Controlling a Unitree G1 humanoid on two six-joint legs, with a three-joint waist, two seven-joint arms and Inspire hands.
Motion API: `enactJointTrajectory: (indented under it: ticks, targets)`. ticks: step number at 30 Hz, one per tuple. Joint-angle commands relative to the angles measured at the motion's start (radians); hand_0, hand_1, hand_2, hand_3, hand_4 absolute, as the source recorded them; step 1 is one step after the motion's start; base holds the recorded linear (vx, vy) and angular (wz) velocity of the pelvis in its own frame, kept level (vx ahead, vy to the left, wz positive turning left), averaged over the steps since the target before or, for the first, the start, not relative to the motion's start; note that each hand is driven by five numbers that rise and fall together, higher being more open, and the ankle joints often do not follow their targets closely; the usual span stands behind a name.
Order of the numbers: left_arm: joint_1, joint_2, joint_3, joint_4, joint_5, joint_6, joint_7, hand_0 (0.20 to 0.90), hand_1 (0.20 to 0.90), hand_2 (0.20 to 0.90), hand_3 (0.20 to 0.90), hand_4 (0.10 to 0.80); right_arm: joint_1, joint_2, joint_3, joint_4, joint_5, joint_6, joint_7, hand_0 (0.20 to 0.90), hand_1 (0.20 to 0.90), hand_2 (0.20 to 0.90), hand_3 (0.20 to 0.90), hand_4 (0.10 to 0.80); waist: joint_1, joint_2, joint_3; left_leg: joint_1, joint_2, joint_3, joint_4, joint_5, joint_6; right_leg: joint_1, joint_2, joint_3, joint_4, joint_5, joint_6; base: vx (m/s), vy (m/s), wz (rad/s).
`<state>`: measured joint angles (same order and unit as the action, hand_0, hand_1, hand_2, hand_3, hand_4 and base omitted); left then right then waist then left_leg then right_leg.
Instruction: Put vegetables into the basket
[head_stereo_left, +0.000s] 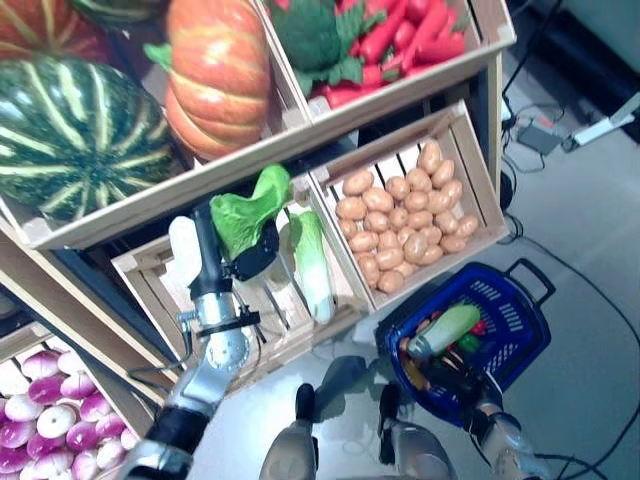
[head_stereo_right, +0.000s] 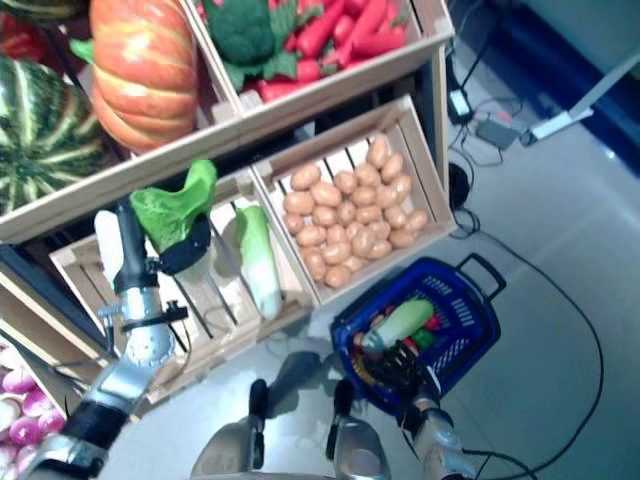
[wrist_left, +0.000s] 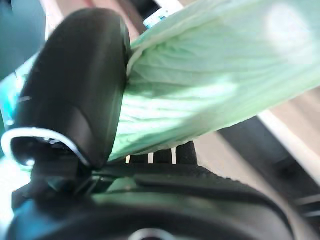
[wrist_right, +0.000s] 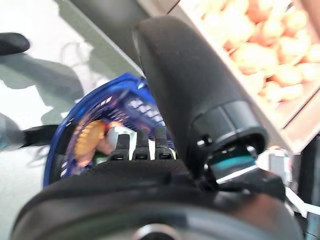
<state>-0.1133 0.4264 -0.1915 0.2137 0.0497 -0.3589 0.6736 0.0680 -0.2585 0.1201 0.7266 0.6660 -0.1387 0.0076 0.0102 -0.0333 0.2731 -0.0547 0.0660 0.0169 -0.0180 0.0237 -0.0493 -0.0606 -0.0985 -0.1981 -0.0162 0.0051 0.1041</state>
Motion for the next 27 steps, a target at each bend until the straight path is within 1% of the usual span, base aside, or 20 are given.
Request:
enactJointTrajectory:
  ticks: [1, 2, 3, 5, 6, 8, 12, 15, 17, 18, 21, 22, 24, 27]
  targets:
    - [0.009, -0.026, 0.06, -0.095, -0.3, -0.149, -0.176, 0.3, 0.3, 0.3, 0.3, 0.4, 0.061, 0.009, -0.07, -0.128, 0.063, -0.068, -0.029, 0.9, 0.9, 0.9, 0.9, 0.8, 0.016, -0.032, -0.1, -0.036, -0.051, 0.021, -0.002, 0.022, 0.022, 0.008, -0.039, -0.017, -0.026, 0.099, -0.005, 0.073, -0.052, 0.03]
    - [0.026, -0.041, 0.066, -0.104, -0.352, -0.145, -0.222, 0.3, 0.3, 0.3, 0.3, 0.4, 0.069, 0.017, -0.076, -0.152, 0.078, -0.068, -0.029, 0.9, 0.9, 0.9, 0.9, 0.8, 0.017, -0.034, -0.106, -0.03, -0.05, 0.025, -0.001, 0.018, 0.023, 0.014, -0.04, -0.019, -0.029, 0.101, -0.004, 0.053, -0.034, -0.01]
    - [0.033, -0.049, 0.068, -0.108, -0.375, -0.144, -0.241, 0.3, 0.3, 0.3, 0.3, 0.4, 0.073, 0.021, -0.079, -0.163, 0.083, -0.07, -0.028, 0.9, 0.9, 0.9, 0.9, 0.8, 0.017, -0.034, -0.108, -0.027, -0.05, 0.026, 0.0, 0.017, 0.023, 0.017, -0.04, -0.02, -0.03, 0.101, -0.004, 0.048, -0.03, 0.03]
    - [0.066, -0.08, 0.07, -0.132, -0.511, -0.124, -0.33, 0.3, 0.3, 0.3, 0.3, 0.4, 0.094, 0.033, -0.085, -0.219, 0.096, -0.073, -0.035, 0.9, 0.9, 0.9, 0.9, 0.8, 0.017, -0.037, -0.119, -0.013, -0.049, 0.031, 0.006, 0.008, 0.026, 0.033, -0.041, -0.022, -0.03, 0.099, -0.006, 0.068, -0.029, -0.01]
    - [0.078, -0.099, 0.072, -0.145, -0.592, -0.099, -0.402, 0.3, 0.3, 0.3, 0.3, 0.4, 0.101, 0.04, -0.089, -0.248, 0.099, -0.082, -0.032, 0.9, 0.9, 0.9, 0.9, 0.8, 0.017, -0.039, -0.125, -0.003, -0.049, 0.032, 0.006, 0.006, 0.028, 0.043, -0.041, -0.025, -0.032, 0.098, -0.006, 0.081, -0.03, -0.01]
    - [0.104, -0.124, 0.064, -0.177, -0.726, -0.048, -0.499, 0.3, 0.3, 0.3, 0.3, 0.4, 0.109, 0.046, -0.095, -0.304, 0.088, -0.094, -0.027, 0.9, 0.9, 0.9, 0.9, 0.8, 0.015, -0.038, -0.132, 0.019, -0.052, 0.035, 0.007, -0.003, 0.035, 0.06, -0.041, -0.021, -0.033, 0.098, -0.006, 0.063, -0.019, 0.0]
    - [0.114, -0.134, 0.049, -0.201, -0.783, 0.008, -0.524, 0.3, 0.3, 0.3, 0.3, 0.4, 0.107, 0.046, -0.101, -0.369, 0.091, -0.112, -0.014, 0.9, 0.9, 0.9, 0.9, 0.8, 0.01, -0.037, -0.141, 0.041, -0.052, 0.039, 0.008, -0.01, 0.04, 0.077, -0.042, -0.016, -0.032, 0.096, -0.004, 0.055, -0.01, -0.02]
    - [0.118, -0.138, 0.052, -0.215, -0.868, 0.075, -0.552, 0.3, 0.3, 0.3, 0.3, 0.4, 0.107, 0.052, -0.102, -0.442, 0.091, -0.107, 0.003, 0.9, 0.9, 0.9, 0.9, 0.8, 0.005, -0.036, -0.149, 0.06, -0.054, 0.042, 0.004, -0.016, 0.044, 0.091, -0.043, -0.01, -0.036, 0.095, -0.001, 0.059, -0.008, -0.03]
    - [0.12, -0.141, 0.051, -0.225, -0.891, 0.112, -0.553, 0.3, 0.3, 0.3, 0.3, 0.4, 0.11, 0.05, -0.097, -0.485, 0.111, -0.106, 0.032, 0.9, 0.9, 0.9, 0.9, 0.8, 0.002, -0.035, -0.154, 0.068, -0.054, 0.045, 0.001, -0.018, 0.047, 0.094, -0.044, -0.006, -0.037, 0.095, 0.001, 0.038, -0.005, -0.04]
    - [0.12, -0.14, 0.045, -0.231, -0.877, 0.135, -0.546, 0.3, 0.3, 0.3, 0.3, 0.4, 0.112, 0.045, -0.091, -0.533, 0.118, -0.11, 0.066, 0.9, 0.9, 0.9, 0.9, 0.8, -0.002, -0.035, -0.156, 0.076, -0.053, 0.048, -0.004, -0.018, 0.048, 0.098, -0.045, -0.005, -0.039, 0.097, 0.004, 0.037, -0.005, -0.03]
    - [0.116, -0.133, 0.034, -0.236, -0.861, 0.158, -0.545, 0.3, 0.3, 0.3, 0.3, 0.4, 0.11, 0.03, -0.082, -0.605, 0.143, -0.103, 0.121, 0.9, 0.9, 0.9, 0.9, 0.8, -0.009, -0.033, -0.16, 0.084, -0.053, 0.052, -0.009, -0.019, 0.05, 0.1, -0.045, 0.0, -0.042, 0.098, 0.007, 0.01, 0.0, -0.01]
    - [0.116, -0.128, 0.031, -0.241, -0.84, 0.171, -0.547, 0.3, 0.3, 0.3, 0.3, 0.4, 0.106, 0.02, -0.074, -0.647, 0.151, -0.093, 0.165, 0.9, 0.9, 0.9, 0.9, 0.8, -0.011, -0.032, -0.163, 0.09, -0.053, 0.054, -0.014, -0.019, 0.05, 0.102, -0.046, 0.001, -0.044, 0.098, 0.009, 0.0, 0.0, 0.0]
    - [0.116, -0.121, 0.029, -0.248, -0.839, 0.191, -0.552, 0.3, 0.3, 0.3, 0.3, 0.4, 0.101, 0.003, -0.059, -0.686, 0.148, -0.073, 0.209, 0.9, 0.9, 0.9, 0.9, 0.8, -0.012, -0.031, -0.168, 0.094, -0.053, 0.056, -0.016, -0.02, 0.05, 0.103, -0.047, 0.004, -0.046, 0.098, 0.011, 0.0, 0.0, 0.0]
    - [0.102, -0.099, 0.006, -0.253, -0.741, 0.203, -0.545, 0.3, 0.3, 0.3, 0.3, 0.4, 0.083, -0.031, -0.01, -0.745, 0.214, 0.032, 0.313, 0.9, 0.9, 0.9, 0.9, 0.8, -0.01, -0.03, -0.178, 0.097, -0.052, 0.059, -0.022, -0.015, 0.047, 0.107, -0.05, 0.002, -0.052, 0.098, 0.013, 0.002, 0.002, -0.01]
